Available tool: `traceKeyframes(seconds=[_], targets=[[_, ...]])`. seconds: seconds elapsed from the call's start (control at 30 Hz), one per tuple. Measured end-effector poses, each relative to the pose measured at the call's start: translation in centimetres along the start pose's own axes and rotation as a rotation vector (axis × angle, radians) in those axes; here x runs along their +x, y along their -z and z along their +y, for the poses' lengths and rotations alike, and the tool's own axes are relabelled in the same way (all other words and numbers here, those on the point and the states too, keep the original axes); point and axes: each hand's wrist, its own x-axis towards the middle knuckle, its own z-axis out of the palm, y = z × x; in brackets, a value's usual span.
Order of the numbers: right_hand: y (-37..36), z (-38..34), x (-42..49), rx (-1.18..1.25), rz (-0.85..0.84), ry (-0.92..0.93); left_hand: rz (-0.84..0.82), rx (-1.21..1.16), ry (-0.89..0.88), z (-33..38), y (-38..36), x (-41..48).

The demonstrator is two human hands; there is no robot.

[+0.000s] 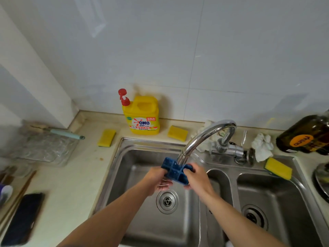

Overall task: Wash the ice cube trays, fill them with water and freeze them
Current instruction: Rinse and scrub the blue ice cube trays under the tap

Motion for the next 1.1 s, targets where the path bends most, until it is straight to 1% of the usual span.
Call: traceKeyframes(seconds=[0.07, 0.13, 0.17, 0.23, 0.3, 0.4, 0.5, 0.53, 0.6, 0.67, 0.7, 0.77, 0.9, 0.97, 1.1], targets=[[-0.4, -0.1, 0.0, 0.105, -0.050, -0.025, 0.070, -0.006, -0.033, -0.2, 0.2, 0.0], [-0.7, 0.2, 0.1, 0.126, -0.084, -0.016, 0.110, 0.012, -0.074, -0.2, 0.2, 0.0], [-0.7, 0.4, 0.2, 0.101, -0.068, -0.009, 0.109, 0.040, -0.096, 0.0, 0.1, 0.0], [-0.7, 0.9, 0.6, 0.066, 0.018, -0.019, 0.070, 0.085, -0.128, 0.3, -0.5, -0.2], [-0.6, 1.4, 1.0, 0.087, 0.096, -0.050, 0.028, 0.108, -0.154, 0.7, -1.2, -0.5], [-0.5, 1.7, 1.2, 0.049, 0.130, -0.043, -0.003, 0.139, -0.168, 1.0, -2.0, -0.7], [-0.6, 1.4, 1.1, -0.058, 0.138, 0.044, 0.001, 0.089, -0.136, 1.0, -1.9, -0.6], [-0.6, 1.3, 1.1, -0.059, 0.130, 0.055, 0.018, 0.056, -0.124, 1.0, -1.7, -0.6], [-0.5, 1.3, 1.1, 0.021, 0.112, 0.019, 0.040, 0.023, -0.140, 1.1, -1.5, -0.6], [-0.3, 1.5, 1.0, 0.123, 0.107, -0.049, 0.026, 0.045, -0.169, 1.2, -1.7, -0.7], [-0.2, 1.6, 1.0, 0.133, 0.113, -0.065, 0.012, 0.058, -0.174, 1.1, -1.8, -0.8], [-0.2, 1.6, 1.0, 0.130, 0.123, -0.056, -0.022, 0.042, -0.161, 0.9, -1.8, -0.9], [-0.4, 0.8, 0.8, 0.132, 0.101, -0.011, -0.091, -0.135, -0.112, 0.5, -1.2, -0.8], [-0.6, 0.5, 0.6, 0.122, 0.085, 0.002, -0.063, -0.215, -0.130, 0.4, -1.4, -0.6], [-1.4, 0.2, 0.1, 0.156, 0.043, 0.011, 0.142, -0.265, -0.158, 0.4, -2.1, -0.3]])
